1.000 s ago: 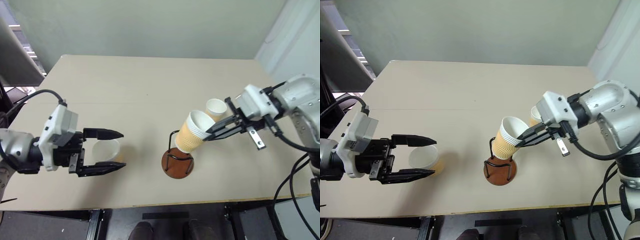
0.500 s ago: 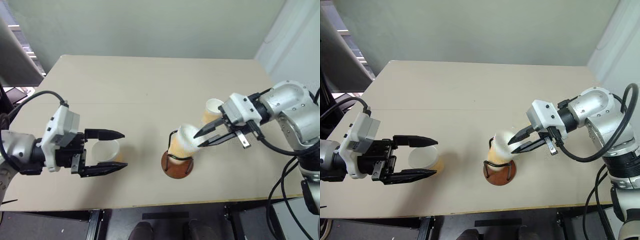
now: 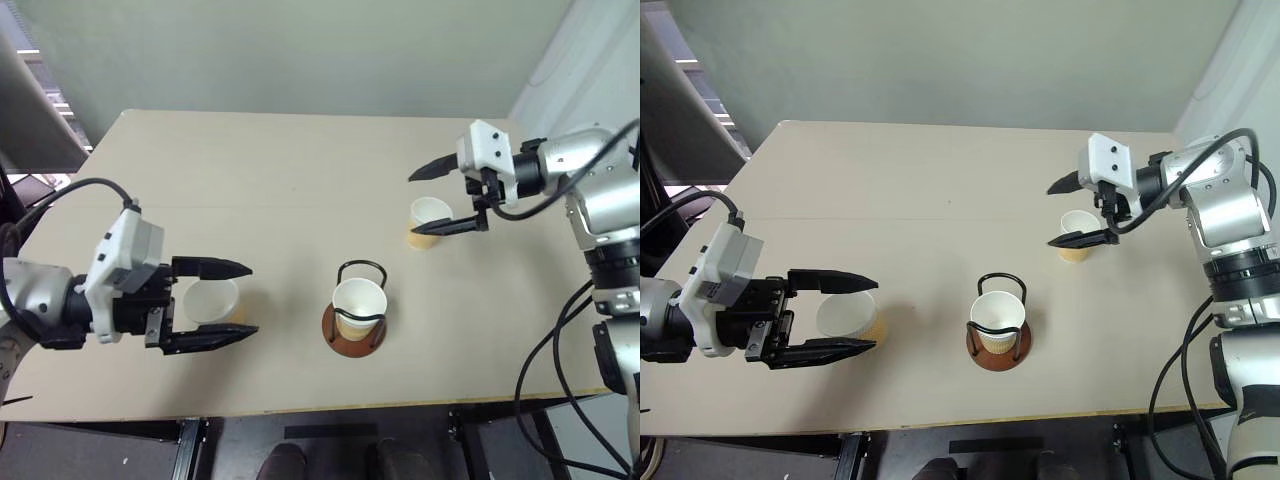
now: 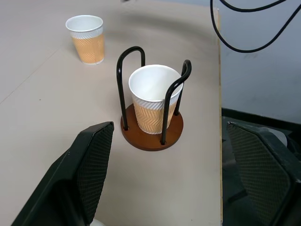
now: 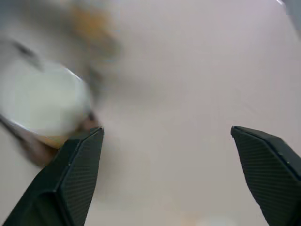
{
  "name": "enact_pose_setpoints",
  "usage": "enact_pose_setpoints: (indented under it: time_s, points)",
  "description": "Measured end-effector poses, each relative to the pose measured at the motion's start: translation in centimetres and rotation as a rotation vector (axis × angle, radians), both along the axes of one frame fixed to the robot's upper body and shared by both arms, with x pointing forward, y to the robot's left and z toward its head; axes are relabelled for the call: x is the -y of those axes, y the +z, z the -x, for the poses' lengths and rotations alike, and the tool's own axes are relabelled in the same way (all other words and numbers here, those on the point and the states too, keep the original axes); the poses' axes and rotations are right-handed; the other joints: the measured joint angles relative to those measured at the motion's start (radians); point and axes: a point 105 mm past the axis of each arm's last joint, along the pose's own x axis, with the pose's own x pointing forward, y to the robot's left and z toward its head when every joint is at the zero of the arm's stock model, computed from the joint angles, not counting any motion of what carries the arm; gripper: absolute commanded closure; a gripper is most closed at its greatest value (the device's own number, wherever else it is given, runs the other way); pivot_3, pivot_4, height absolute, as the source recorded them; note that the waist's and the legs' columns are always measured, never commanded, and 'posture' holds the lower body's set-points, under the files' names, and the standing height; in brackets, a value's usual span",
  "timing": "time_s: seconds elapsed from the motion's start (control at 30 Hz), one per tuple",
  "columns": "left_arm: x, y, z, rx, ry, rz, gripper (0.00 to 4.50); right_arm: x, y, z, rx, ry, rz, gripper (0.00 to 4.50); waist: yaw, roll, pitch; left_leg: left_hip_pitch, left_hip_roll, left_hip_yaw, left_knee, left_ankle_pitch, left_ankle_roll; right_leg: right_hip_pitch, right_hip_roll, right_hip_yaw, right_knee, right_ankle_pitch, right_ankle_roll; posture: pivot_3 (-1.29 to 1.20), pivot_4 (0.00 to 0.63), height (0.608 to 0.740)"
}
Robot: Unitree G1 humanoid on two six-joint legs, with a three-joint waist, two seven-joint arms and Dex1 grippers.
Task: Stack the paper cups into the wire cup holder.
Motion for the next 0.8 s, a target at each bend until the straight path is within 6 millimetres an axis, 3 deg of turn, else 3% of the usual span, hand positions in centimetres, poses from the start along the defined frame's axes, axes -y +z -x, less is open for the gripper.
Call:
enact_pose_setpoints:
  time_s: [0.17,0.4,0.53,0.67,0.8]
  points:
    - [0.1,0.0,0.1,-0.001,-0.002,-0.003,0.38,1.0,-4.0,-1.6,-0.077,-0.041,0.082,0.02,-0.001,0.001,0.001,-0.002,0.001,0.001,-0.003,0.002,-0.003,-0.004,0.001,0.0,0.002,0.0,0.0,0.0,0.15,0.74]
    - [0.2,-0.2,0.3,-0.01,0.015,-0.01,0.38,1.3,-4.9,-3.7,-0.009,-0.097,0.159,0.02,-0.002,0.002,0.001,-0.002,0.001,0.001,-0.003,0.001,-0.004,-0.004,0.0,0.0,0.001,0.001,-0.001,0.0,0.15,0.74]
    - [0.3,-0.3,0.6,-0.016,0.016,-0.012,0.38,1.6,-6.1,-4.1,-0.025,-0.117,0.187,0.02,0.001,0.002,0.001,-0.002,0.001,0.001,-0.003,0.001,-0.004,-0.004,0.0,0.0,0.002,0.001,-0.001,0.0,0.15,0.74]
    - [0.1,-0.2,0.7,-0.014,0.033,-0.008,0.38,2.0,-6.1,-4.4,-0.011,-0.126,0.228,0.02,0.004,0.002,0.001,-0.002,0.001,0.001,-0.003,0.001,-0.005,-0.004,0.001,0.0,0.002,0.001,-0.002,0.0,0.15,0.74]
    - [0.0,-0.3,0.9,-0.015,0.04,-0.014,0.38,2.0,-6.7,-4.6,-0.002,-0.13,0.259,1.28,0.004,0.002,0.001,-0.002,0.001,0.001,-0.003,0.0,-0.006,-0.004,0.001,0.0,0.002,0.001,-0.003,0.0,0.15,0.74]
